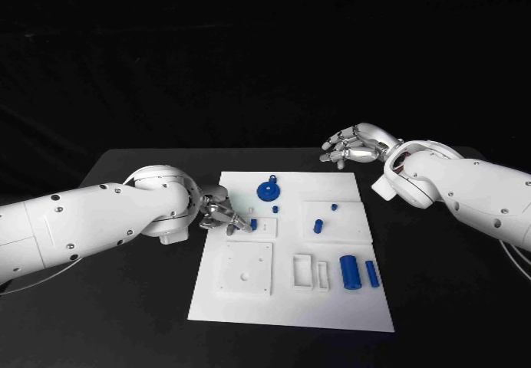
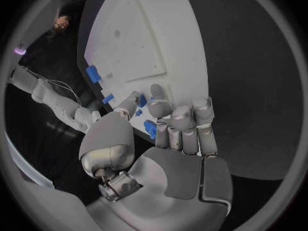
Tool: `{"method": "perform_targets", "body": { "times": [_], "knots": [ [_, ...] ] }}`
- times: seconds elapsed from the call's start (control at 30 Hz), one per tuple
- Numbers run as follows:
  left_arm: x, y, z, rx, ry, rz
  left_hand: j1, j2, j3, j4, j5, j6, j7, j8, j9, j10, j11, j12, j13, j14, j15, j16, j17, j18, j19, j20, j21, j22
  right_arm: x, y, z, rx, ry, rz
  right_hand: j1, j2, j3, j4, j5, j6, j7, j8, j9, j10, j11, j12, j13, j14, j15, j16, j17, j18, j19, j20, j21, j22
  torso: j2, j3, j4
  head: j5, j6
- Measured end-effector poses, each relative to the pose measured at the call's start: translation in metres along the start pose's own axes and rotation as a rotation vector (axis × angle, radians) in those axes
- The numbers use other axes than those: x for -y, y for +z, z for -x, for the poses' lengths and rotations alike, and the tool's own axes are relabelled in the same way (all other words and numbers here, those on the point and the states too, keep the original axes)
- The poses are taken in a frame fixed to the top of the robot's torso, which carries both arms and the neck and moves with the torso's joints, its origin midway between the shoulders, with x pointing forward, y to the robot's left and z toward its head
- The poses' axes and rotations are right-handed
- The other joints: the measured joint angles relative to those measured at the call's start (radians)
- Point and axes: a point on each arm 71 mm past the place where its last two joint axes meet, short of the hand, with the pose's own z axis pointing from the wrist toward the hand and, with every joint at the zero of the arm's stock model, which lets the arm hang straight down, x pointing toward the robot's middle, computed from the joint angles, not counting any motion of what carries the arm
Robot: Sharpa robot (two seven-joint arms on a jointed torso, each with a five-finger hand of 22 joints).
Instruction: Assemble the parts on the task board
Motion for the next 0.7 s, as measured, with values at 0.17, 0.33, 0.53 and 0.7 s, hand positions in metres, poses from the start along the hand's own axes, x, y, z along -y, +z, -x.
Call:
{"method": "perform_targets", "body": {
  "times": [0.17,0.33,0.53,0.7],
  "knots": [
    [-0.0005,-0.0001,0.0001,0.000,0.000,0.001,0.000,0.000,-0.003,-0.003,0.000,0.000,0.000,0.000,-0.001,0.000,0.000,0.000,0.000,0.000,0.000,0.000,0.000,0.000,0.000,0.000,0.000,-0.001,0.0002,0.0000,0.0000,0.000,0.000,0.000,0.000,0.000,0.000,0.000,0.000,0.000,0.000,0.000,0.000,0.000,0.000,0.000,0.000,0.000,0.000,-0.003,0.000,0.000,0.000,0.000,0.000,0.001,0.000,0.0001,-0.0001,0.000,0.000],
    [-0.0022,-0.0008,0.0002,0.001,-0.002,0.003,0.004,-0.011,-0.008,-0.003,0.000,0.000,0.000,0.000,-0.001,0.000,0.000,-0.003,0.000,0.000,0.000,0.000,0.000,0.000,0.000,0.000,0.000,-0.003,0.0003,0.0000,-0.0002,0.000,0.000,-0.001,0.000,0.000,0.000,0.000,0.000,0.000,0.000,0.000,0.000,0.000,0.000,0.000,0.000,0.000,0.000,-0.004,0.000,0.000,0.000,0.000,0.000,0.001,0.000,0.0001,-0.0001,0.000,0.000],
    [-0.0060,-0.0024,0.0003,0.003,-0.011,0.006,0.003,-0.076,0.014,0.036,0.000,-0.004,0.004,-0.005,-0.001,0.000,0.000,-0.007,0.000,0.000,0.001,0.000,-0.001,0.000,0.000,0.000,-0.006,-0.010,0.0005,-0.0001,-0.0005,-0.001,0.001,-0.001,0.000,0.000,0.000,0.000,0.000,-0.001,0.001,0.000,-0.001,0.000,0.000,0.000,-0.001,0.000,0.000,-0.004,0.000,0.000,0.000,0.000,0.000,0.001,0.000,0.0001,0.0000,0.000,0.001],
    [-0.0095,-0.0036,0.0003,0.004,-0.028,0.010,-0.006,-0.105,0.005,0.045,0.000,-0.011,0.004,-0.012,-0.001,0.000,0.000,-0.010,0.000,-0.002,0.002,-0.004,-0.002,0.000,0.000,0.000,-0.006,-0.011,0.0006,-0.0001,-0.0007,-0.001,0.001,-0.001,0.000,0.000,0.000,0.000,0.000,-0.004,0.001,0.000,-0.001,0.000,0.000,0.000,-0.001,0.000,0.000,-0.004,0.001,0.000,0.000,0.000,0.000,0.001,0.000,0.0001,0.0001,0.000,0.001]
  ]
}}
